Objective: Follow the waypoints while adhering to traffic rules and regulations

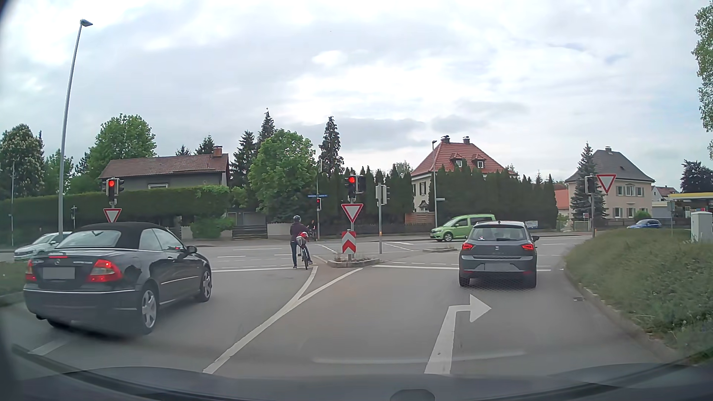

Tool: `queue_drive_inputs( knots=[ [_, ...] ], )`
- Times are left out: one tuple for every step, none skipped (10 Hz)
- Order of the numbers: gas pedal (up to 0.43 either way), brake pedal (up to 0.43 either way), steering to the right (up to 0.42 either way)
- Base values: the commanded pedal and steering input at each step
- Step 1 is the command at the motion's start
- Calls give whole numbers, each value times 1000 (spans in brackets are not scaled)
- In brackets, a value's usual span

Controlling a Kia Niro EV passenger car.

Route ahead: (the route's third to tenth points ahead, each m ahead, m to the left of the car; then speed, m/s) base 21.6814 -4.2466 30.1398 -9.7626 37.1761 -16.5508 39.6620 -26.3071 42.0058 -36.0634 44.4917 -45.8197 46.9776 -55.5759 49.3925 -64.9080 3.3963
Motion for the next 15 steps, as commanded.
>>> queue_drive_inputs(
  knots=[
    [0,207,164],
    [0,213,161],
    [0,213,151],
    [0,226,135],
    [0,232,120],
    [0,244,104],
    [0,244,91],
    [0,226,80],
    [0,195,72],
    [0,171,68],
    [0,134,68],
    [0,122,71],
    [0,122,73],
    [0,128,76],
    [0,122,75]
  ],
)
